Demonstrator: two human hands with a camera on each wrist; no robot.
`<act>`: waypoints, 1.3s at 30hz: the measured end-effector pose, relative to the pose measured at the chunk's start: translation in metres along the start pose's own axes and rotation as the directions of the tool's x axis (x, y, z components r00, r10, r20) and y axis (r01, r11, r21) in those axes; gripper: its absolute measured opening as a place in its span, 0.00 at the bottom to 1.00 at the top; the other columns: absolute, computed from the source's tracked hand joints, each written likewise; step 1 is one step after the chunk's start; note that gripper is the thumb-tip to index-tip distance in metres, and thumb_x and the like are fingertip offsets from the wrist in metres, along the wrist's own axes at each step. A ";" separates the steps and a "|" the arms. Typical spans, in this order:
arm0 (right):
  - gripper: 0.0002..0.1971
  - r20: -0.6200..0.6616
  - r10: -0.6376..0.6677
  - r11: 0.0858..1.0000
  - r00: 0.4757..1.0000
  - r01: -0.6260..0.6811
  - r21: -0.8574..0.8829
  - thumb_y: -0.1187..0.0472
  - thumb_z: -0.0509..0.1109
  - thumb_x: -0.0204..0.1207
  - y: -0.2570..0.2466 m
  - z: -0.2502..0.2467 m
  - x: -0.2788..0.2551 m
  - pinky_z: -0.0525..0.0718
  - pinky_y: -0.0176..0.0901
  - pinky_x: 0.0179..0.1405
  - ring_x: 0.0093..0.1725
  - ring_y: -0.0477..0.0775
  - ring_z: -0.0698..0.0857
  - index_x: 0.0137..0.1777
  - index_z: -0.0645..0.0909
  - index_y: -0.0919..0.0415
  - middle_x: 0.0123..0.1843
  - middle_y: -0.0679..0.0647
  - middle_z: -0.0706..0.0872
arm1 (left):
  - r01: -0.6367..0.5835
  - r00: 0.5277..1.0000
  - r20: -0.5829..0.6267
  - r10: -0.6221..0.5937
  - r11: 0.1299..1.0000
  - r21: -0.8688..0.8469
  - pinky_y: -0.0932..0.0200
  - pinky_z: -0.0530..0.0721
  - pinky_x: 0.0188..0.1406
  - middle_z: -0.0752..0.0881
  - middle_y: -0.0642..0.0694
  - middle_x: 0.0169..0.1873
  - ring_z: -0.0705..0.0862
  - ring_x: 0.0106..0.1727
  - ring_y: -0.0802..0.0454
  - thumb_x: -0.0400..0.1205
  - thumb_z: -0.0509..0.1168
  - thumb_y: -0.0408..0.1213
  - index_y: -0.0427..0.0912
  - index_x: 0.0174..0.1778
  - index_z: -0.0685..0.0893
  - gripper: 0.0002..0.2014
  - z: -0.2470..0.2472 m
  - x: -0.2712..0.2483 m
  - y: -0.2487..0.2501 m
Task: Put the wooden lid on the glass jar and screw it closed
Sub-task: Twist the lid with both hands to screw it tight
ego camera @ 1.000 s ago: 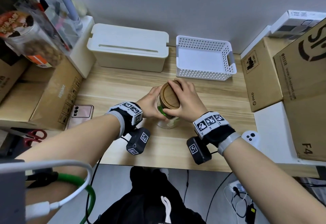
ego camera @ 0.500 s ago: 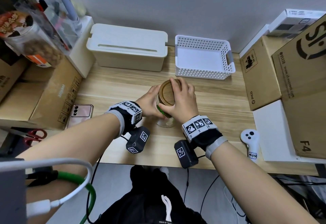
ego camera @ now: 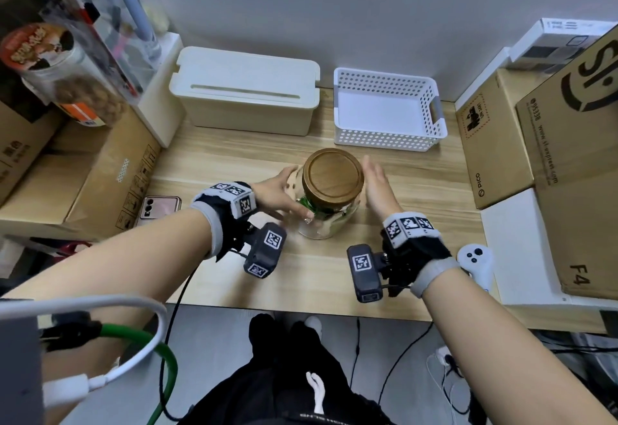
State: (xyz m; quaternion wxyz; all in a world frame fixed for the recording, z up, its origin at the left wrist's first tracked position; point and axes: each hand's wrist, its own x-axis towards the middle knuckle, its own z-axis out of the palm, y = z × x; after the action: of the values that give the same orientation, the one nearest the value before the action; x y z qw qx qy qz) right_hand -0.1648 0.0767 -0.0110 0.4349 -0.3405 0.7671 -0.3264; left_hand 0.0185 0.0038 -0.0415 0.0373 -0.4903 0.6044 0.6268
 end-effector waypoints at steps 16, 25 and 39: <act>0.35 0.197 0.285 0.848 0.938 -0.343 0.404 0.35 0.45 0.80 0.002 0.007 0.014 0.69 0.64 0.74 0.76 0.64 0.73 0.77 0.67 0.59 0.77 0.60 0.74 | 0.115 0.990 -0.070 -0.126 0.982 -0.147 0.58 0.84 0.35 0.77 0.44 0.38 0.84 0.34 0.46 0.78 0.50 0.26 0.54 0.75 0.68 0.29 -0.009 0.014 0.024; 0.33 0.172 0.289 0.856 0.942 -0.334 0.395 0.35 0.48 0.79 0.007 0.005 0.024 0.71 0.65 0.74 0.76 0.62 0.73 0.78 0.67 0.54 0.78 0.56 0.73 | 0.135 0.988 -0.041 -0.148 0.965 -0.224 0.61 0.76 0.39 0.81 0.52 0.53 0.84 0.50 0.43 0.76 0.49 0.25 0.61 0.64 0.73 0.28 -0.008 0.008 0.023; 0.28 0.148 0.313 0.874 0.938 -0.345 0.342 0.43 0.49 0.83 0.026 -0.002 0.026 0.80 0.52 0.56 0.49 0.51 0.84 0.74 0.74 0.58 0.74 0.55 0.79 | 0.127 0.976 -0.147 -0.162 0.966 -0.227 0.61 0.78 0.37 0.79 0.52 0.38 0.84 0.40 0.51 0.79 0.50 0.26 0.54 0.73 0.69 0.28 -0.001 0.015 0.018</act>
State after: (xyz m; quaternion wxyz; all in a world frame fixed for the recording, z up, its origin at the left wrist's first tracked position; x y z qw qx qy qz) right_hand -0.1832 0.0706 -0.0430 0.5726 -0.1327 0.7204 -0.3682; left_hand 0.0002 -0.0102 -0.0379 -0.0206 -0.5844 0.4962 0.6417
